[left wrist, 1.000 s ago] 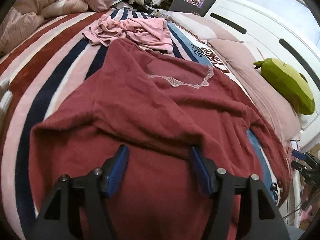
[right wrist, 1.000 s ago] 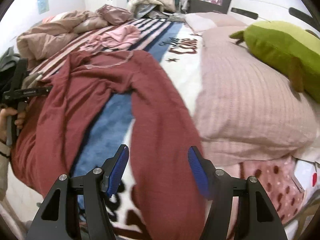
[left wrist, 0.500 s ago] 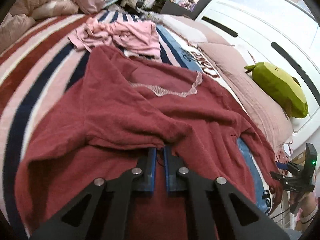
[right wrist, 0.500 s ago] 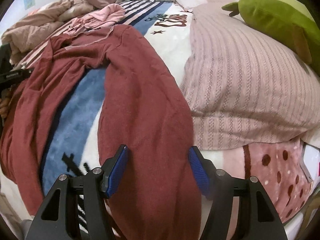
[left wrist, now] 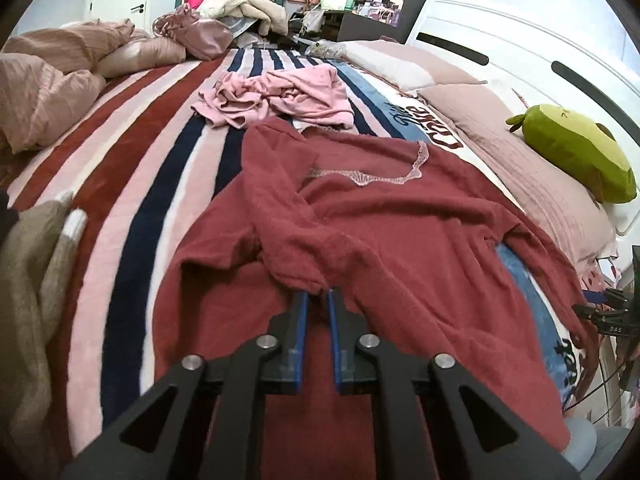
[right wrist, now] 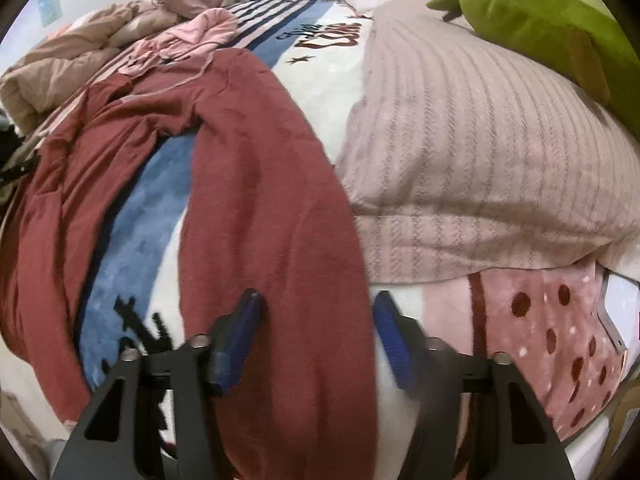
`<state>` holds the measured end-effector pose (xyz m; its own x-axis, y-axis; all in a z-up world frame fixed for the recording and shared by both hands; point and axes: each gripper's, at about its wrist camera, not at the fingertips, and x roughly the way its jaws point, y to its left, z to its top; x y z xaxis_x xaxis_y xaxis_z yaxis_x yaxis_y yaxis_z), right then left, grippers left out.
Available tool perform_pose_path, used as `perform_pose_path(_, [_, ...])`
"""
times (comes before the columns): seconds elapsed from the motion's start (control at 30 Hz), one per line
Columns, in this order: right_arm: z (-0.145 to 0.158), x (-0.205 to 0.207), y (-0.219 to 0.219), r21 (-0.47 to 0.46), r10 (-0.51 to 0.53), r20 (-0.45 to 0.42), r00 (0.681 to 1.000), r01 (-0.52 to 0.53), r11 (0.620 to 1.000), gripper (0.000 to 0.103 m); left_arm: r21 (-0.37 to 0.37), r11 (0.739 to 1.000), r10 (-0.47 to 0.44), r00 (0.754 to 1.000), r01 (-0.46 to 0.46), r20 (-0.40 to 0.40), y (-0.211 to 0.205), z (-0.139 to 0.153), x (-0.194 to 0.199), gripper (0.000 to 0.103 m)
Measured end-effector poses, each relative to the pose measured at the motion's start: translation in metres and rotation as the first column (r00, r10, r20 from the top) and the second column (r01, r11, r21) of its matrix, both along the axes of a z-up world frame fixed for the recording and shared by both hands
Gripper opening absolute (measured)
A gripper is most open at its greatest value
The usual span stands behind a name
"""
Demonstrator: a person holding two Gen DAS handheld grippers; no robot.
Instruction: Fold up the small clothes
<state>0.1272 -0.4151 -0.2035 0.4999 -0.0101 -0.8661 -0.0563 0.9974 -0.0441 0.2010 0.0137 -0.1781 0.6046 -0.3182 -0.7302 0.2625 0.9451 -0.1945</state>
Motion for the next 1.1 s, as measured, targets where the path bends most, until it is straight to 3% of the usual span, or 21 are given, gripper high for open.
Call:
perform_pose_path(0.07, [0.002, -0.002, 0.007, 0.004, 0.013, 0.005, 1.000, -0.013, 1.000, 0.010, -0.004, 1.000, 0.001, 1.000, -0.001, 0.014, 0.003, 0.003, -0.006, 0.033])
perform_pose_path(0.1, [0.002, -0.002, 0.011, 0.011, 0.024, 0.006, 1.000, -0.024, 1.000, 0.005, -0.009, 1.000, 0.006, 1.000, -0.006, 0.023, 0.005, 0.005, -0.008, 0.046])
perform_pose_path(0.2, [0.008, -0.006, 0.023, -0.020, 0.040, 0.039, 0.998, -0.039, 0.999, 0.004, -0.017, 1.000, 0.018, 0.998, -0.017, 0.055, 0.012, 0.017, -0.018, 0.049])
perform_pose_path(0.37, [0.032, -0.011, 0.042, 0.056, 0.069, 0.115, 0.991, -0.076, 0.996, 0.004, -0.009, 1.000, 0.017, 0.995, -0.016, 0.095, 0.018, 0.033, -0.030, 0.050])
perform_pose_path(0.5, [0.048, -0.007, 0.075, 0.069, 0.157, 0.141, 0.978, -0.167, 0.983, 0.004, 0.001, 1.000, 0.016, 0.993, -0.016, 0.116, 0.020, 0.037, -0.034, 0.051])
perform_pose_path(0.67, [0.049, 0.005, 0.104, -0.023, 0.222, 0.118, 0.968, -0.221, 0.975, 0.004, -0.021, 1.000, 0.015, 0.991, -0.013, 0.134, 0.025, 0.043, -0.044, 0.052])
perform_pose_path(0.7, [0.049, 0.007, 0.100, -0.026, 0.205, 0.121, 0.971, -0.203, 0.979, 0.004, -0.024, 1.000, 0.014, 0.990, -0.011, 0.138, 0.025, 0.045, -0.046, 0.056])
perform_pose_path(0.73, [0.048, 0.010, 0.091, -0.014, 0.168, 0.119, 0.978, -0.168, 0.986, 0.013, -0.026, 1.000, 0.014, 0.990, -0.010, 0.141, 0.026, 0.045, -0.048, 0.061])
perform_pose_path(0.77, [0.047, 0.012, 0.082, -0.003, 0.131, 0.117, 0.984, -0.132, 0.991, 0.034, -0.031, 1.000, 0.011, 0.989, -0.007, 0.149, 0.026, 0.047, -0.050, 0.063])
perform_pose_path(0.83, [0.044, 0.013, 0.057, 0.019, 0.053, 0.138, 0.989, -0.056, 0.998, 0.054, -0.034, 0.999, 0.006, 0.986, 0.000, 0.164, 0.026, 0.049, -0.052, 0.066])
perform_pose_path(0.93, [0.036, 0.009, 0.031, 0.015, 0.003, 0.112, 0.994, -0.004, 1.000, 0.053, -0.032, 0.999, 0.011, 0.985, -0.005, 0.174, 0.023, 0.048, -0.051, 0.070])
perform_pose_path(1.1, [0.012, -0.008, 0.002, 0.023, -0.020, 0.022, 1.000, 0.020, 1.000, 0.064, -0.033, 0.999, 0.003, 0.986, 0.003, 0.168, 0.013, 0.044, -0.045, 0.071])
